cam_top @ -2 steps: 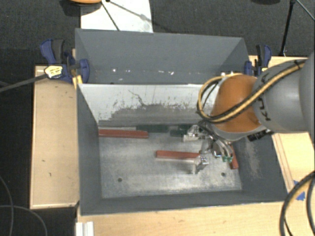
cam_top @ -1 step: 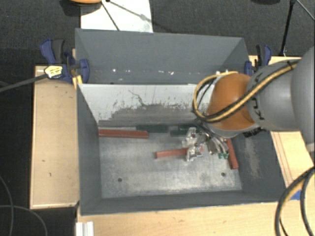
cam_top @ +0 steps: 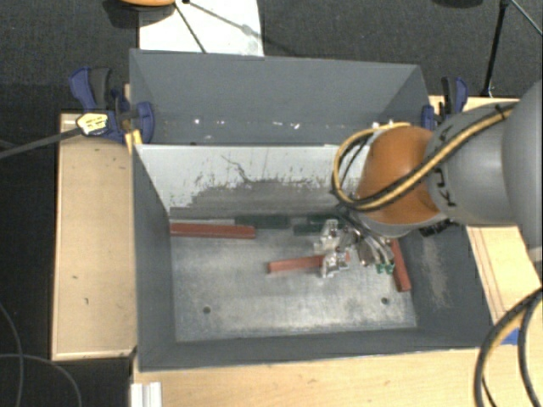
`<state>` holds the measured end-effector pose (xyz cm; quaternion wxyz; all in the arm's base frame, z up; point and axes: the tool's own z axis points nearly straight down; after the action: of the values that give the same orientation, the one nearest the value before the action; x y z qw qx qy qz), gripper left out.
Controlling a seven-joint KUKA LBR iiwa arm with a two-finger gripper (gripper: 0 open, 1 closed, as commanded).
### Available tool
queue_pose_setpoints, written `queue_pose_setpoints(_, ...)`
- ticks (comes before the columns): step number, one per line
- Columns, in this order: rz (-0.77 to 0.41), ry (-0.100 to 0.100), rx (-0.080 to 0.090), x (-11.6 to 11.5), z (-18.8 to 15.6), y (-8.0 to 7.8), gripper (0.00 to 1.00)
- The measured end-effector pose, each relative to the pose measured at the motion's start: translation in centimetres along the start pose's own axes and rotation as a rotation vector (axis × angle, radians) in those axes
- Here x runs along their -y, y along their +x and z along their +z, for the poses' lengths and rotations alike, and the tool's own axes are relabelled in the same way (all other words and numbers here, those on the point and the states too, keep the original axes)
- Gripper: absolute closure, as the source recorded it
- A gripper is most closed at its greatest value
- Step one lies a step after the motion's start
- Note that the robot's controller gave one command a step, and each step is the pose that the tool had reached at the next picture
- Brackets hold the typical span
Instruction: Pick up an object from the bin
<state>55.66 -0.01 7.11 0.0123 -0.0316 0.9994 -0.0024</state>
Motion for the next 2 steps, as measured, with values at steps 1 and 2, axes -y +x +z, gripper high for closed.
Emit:
queue_pose_setpoints(1,-0.001,-0.001,-0.005,0.0,-0.4,0.1,1.0)
queue_pose_setpoints(2,-0.001,-0.004,-0.022,-0.1,-1.9,0.4,1.0)
